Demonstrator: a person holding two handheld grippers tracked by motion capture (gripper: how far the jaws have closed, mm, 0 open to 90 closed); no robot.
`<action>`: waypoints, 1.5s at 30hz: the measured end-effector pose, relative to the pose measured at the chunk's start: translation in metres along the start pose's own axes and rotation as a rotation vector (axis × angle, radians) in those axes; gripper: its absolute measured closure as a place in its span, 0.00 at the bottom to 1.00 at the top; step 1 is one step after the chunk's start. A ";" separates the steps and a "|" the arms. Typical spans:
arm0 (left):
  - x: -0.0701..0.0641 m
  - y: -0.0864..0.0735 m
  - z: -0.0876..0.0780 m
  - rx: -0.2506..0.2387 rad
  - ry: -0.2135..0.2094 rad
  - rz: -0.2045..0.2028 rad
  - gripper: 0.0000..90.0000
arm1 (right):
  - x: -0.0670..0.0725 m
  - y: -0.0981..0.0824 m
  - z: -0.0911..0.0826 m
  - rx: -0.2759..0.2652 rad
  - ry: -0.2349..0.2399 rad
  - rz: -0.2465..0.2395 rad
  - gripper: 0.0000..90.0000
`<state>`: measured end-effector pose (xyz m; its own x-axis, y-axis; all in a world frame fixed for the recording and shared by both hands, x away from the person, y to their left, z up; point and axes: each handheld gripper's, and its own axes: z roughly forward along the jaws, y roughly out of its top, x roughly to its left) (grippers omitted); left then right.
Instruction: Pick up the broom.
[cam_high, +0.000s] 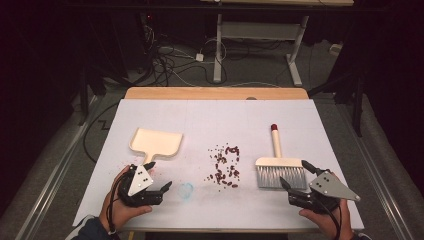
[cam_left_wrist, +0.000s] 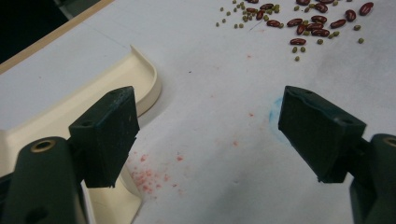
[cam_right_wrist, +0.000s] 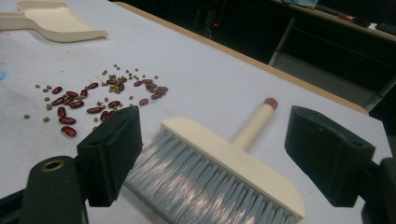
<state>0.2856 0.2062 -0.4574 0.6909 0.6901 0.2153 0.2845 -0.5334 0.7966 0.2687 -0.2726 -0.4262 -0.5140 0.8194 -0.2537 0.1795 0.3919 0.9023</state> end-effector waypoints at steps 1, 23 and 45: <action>0.000 0.000 0.001 0.002 -0.001 0.001 0.22 | 0.000 0.000 0.000 0.001 0.002 0.000 0.22; -0.007 -0.004 0.004 0.047 -0.014 0.031 0.22 | -0.017 0.020 0.032 0.155 -0.041 0.031 0.23; -0.009 -0.006 0.008 0.083 -0.040 0.042 0.22 | -0.080 0.034 0.160 0.662 -0.062 0.363 0.35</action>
<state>0.2829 0.1998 -0.4688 0.7291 0.6469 0.2234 0.3077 -0.6014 0.7373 0.4501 -0.2581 -0.4308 -0.2813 0.9595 -0.0173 0.8050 0.2458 0.5399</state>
